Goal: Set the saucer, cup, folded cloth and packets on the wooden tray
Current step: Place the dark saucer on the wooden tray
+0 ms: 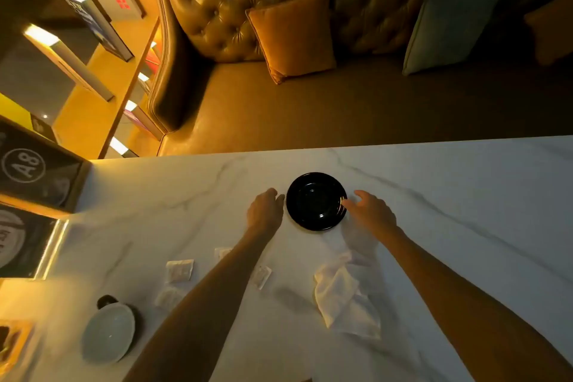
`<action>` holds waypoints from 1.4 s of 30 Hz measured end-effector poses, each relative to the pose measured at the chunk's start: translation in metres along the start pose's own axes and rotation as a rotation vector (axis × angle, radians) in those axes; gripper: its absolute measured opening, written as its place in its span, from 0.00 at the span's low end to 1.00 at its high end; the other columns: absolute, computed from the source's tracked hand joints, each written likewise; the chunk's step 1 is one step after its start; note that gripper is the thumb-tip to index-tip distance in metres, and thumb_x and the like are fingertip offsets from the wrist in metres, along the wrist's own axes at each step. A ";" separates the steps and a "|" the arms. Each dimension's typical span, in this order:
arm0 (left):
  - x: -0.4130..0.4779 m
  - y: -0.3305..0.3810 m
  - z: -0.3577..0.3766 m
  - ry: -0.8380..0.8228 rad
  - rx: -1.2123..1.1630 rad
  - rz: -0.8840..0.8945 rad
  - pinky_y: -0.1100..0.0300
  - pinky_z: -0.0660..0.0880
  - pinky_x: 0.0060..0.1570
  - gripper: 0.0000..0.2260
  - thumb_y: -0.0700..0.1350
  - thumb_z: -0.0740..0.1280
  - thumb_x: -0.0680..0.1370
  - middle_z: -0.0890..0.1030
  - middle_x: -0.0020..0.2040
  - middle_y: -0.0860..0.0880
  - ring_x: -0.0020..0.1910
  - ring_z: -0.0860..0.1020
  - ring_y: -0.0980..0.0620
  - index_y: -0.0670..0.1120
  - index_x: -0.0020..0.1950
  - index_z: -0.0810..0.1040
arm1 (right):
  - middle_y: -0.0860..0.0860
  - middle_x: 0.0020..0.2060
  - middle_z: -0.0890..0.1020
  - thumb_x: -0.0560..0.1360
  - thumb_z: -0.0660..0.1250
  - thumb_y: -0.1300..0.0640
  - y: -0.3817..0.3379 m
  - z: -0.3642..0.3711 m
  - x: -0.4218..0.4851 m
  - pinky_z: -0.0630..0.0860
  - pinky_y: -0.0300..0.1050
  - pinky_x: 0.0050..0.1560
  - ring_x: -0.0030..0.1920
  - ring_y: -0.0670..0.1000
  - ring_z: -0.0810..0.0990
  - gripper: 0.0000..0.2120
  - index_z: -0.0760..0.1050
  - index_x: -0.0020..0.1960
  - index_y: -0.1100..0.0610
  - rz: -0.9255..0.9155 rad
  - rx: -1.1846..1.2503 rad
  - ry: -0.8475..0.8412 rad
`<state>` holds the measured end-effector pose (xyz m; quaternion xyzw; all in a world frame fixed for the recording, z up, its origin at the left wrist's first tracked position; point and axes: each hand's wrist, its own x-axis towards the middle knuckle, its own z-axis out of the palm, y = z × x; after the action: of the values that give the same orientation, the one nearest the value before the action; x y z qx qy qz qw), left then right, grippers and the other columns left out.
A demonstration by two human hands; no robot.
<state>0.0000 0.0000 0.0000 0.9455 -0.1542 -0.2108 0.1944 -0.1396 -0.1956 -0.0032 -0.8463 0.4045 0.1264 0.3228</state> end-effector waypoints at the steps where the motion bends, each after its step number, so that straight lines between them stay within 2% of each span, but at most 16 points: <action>1: 0.005 0.002 0.004 -0.015 -0.028 -0.017 0.51 0.74 0.49 0.16 0.53 0.59 0.82 0.81 0.57 0.43 0.53 0.80 0.42 0.43 0.61 0.76 | 0.56 0.68 0.74 0.77 0.59 0.38 -0.001 0.003 0.005 0.71 0.55 0.63 0.67 0.59 0.73 0.29 0.67 0.72 0.55 0.010 0.031 0.006; 3: 0.012 0.004 0.010 -0.031 -0.100 -0.043 0.54 0.73 0.43 0.14 0.52 0.60 0.82 0.82 0.52 0.42 0.46 0.79 0.44 0.42 0.56 0.77 | 0.56 0.65 0.77 0.77 0.61 0.40 -0.004 0.008 0.014 0.73 0.54 0.60 0.64 0.59 0.75 0.27 0.69 0.70 0.56 0.011 0.070 0.011; 5: 0.015 0.007 0.015 -0.054 -0.189 -0.080 0.52 0.76 0.42 0.12 0.50 0.62 0.81 0.83 0.48 0.41 0.42 0.79 0.45 0.42 0.52 0.77 | 0.57 0.61 0.80 0.77 0.63 0.44 -0.007 0.013 0.020 0.74 0.54 0.57 0.60 0.59 0.77 0.23 0.72 0.67 0.57 -0.005 0.114 0.010; 7: 0.017 0.004 0.022 -0.083 -0.278 -0.113 0.48 0.80 0.47 0.09 0.48 0.64 0.81 0.83 0.48 0.40 0.44 0.82 0.42 0.42 0.52 0.76 | 0.58 0.59 0.81 0.77 0.65 0.48 -0.007 0.020 0.024 0.75 0.53 0.56 0.59 0.60 0.78 0.21 0.74 0.66 0.58 -0.015 0.157 0.021; 10: 0.017 -0.001 0.028 -0.119 -0.334 -0.161 0.45 0.81 0.51 0.09 0.46 0.65 0.80 0.83 0.49 0.39 0.47 0.83 0.40 0.41 0.54 0.76 | 0.59 0.56 0.82 0.77 0.66 0.53 -0.005 0.027 0.025 0.75 0.51 0.54 0.57 0.61 0.79 0.18 0.74 0.64 0.60 -0.022 0.205 0.043; 15: 0.015 0.000 0.032 -0.176 -0.501 -0.268 0.50 0.82 0.44 0.07 0.40 0.63 0.80 0.84 0.46 0.34 0.40 0.84 0.40 0.37 0.51 0.77 | 0.61 0.54 0.82 0.77 0.66 0.57 -0.004 0.030 0.028 0.75 0.48 0.53 0.55 0.61 0.80 0.18 0.74 0.64 0.64 -0.040 0.256 0.045; 19: 0.010 0.003 0.032 -0.144 -0.574 -0.325 0.44 0.82 0.49 0.06 0.37 0.63 0.79 0.83 0.46 0.34 0.45 0.84 0.37 0.36 0.48 0.78 | 0.61 0.54 0.82 0.76 0.67 0.57 -0.006 0.027 0.025 0.75 0.46 0.50 0.55 0.60 0.80 0.17 0.75 0.63 0.63 -0.029 0.261 0.033; 24: -0.005 0.002 0.014 -0.173 -0.610 -0.313 0.47 0.83 0.46 0.05 0.36 0.63 0.78 0.83 0.41 0.37 0.35 0.83 0.42 0.39 0.44 0.77 | 0.61 0.58 0.81 0.77 0.67 0.57 -0.014 0.019 0.006 0.77 0.52 0.56 0.57 0.61 0.80 0.18 0.73 0.64 0.63 -0.039 0.282 0.055; 27: -0.021 -0.003 -0.006 -0.169 -0.634 -0.294 0.46 0.83 0.47 0.09 0.35 0.63 0.79 0.83 0.39 0.38 0.33 0.83 0.44 0.42 0.39 0.75 | 0.62 0.55 0.81 0.77 0.67 0.57 -0.022 0.014 -0.017 0.80 0.57 0.54 0.53 0.62 0.81 0.17 0.73 0.64 0.62 -0.051 0.351 0.057; 30: -0.045 -0.015 -0.025 -0.158 -0.658 -0.264 0.44 0.83 0.46 0.10 0.35 0.63 0.79 0.82 0.39 0.35 0.33 0.83 0.42 0.41 0.37 0.75 | 0.62 0.50 0.82 0.77 0.67 0.57 -0.029 0.015 -0.050 0.82 0.56 0.50 0.46 0.62 0.83 0.16 0.73 0.63 0.61 -0.072 0.408 0.073; 32: -0.069 -0.028 -0.035 -0.164 -0.651 -0.256 0.45 0.83 0.44 0.10 0.34 0.64 0.78 0.81 0.38 0.35 0.32 0.82 0.42 0.40 0.37 0.75 | 0.62 0.48 0.83 0.77 0.67 0.58 -0.034 0.020 -0.077 0.81 0.56 0.50 0.44 0.61 0.83 0.15 0.73 0.62 0.60 -0.067 0.425 0.066; 35: -0.112 -0.052 -0.048 -0.186 -0.663 -0.276 0.55 0.83 0.31 0.04 0.33 0.65 0.78 0.79 0.38 0.36 0.30 0.80 0.45 0.37 0.43 0.74 | 0.62 0.49 0.83 0.76 0.67 0.58 -0.044 0.035 -0.123 0.81 0.57 0.52 0.45 0.61 0.83 0.15 0.74 0.62 0.60 -0.044 0.421 0.040; 36: -0.127 -0.060 -0.052 -0.184 -0.666 -0.281 0.54 0.83 0.32 0.04 0.32 0.65 0.78 0.78 0.38 0.37 0.30 0.79 0.45 0.37 0.43 0.74 | 0.62 0.49 0.83 0.77 0.67 0.58 -0.047 0.040 -0.140 0.81 0.57 0.52 0.45 0.61 0.83 0.15 0.74 0.62 0.60 -0.044 0.412 0.034; 38: -0.157 -0.079 -0.059 -0.180 -0.674 -0.282 0.46 0.83 0.41 0.07 0.31 0.65 0.78 0.77 0.39 0.37 0.31 0.79 0.43 0.38 0.40 0.72 | 0.62 0.48 0.83 0.77 0.67 0.57 -0.054 0.053 -0.175 0.81 0.56 0.51 0.45 0.62 0.83 0.15 0.74 0.62 0.60 -0.049 0.416 0.028; 39: -0.172 -0.090 -0.064 -0.178 -0.687 -0.288 0.43 0.82 0.46 0.07 0.31 0.65 0.78 0.77 0.41 0.36 0.32 0.79 0.42 0.38 0.41 0.72 | 0.61 0.47 0.83 0.76 0.67 0.57 -0.056 0.060 -0.192 0.81 0.56 0.51 0.45 0.62 0.83 0.15 0.74 0.62 0.60 -0.053 0.426 0.025; 42: -0.217 -0.122 -0.078 -0.160 -0.747 -0.303 0.39 0.80 0.48 0.03 0.31 0.66 0.78 0.77 0.44 0.35 0.34 0.79 0.42 0.37 0.49 0.72 | 0.57 0.41 0.81 0.76 0.67 0.57 -0.062 0.082 -0.241 0.82 0.49 0.42 0.38 0.58 0.82 0.15 0.74 0.61 0.59 -0.037 0.469 0.015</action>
<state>-0.1264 0.2118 0.0861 0.8024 0.0595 -0.3515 0.4786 -0.2422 0.0317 0.0769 -0.7563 0.4096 0.0165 0.5099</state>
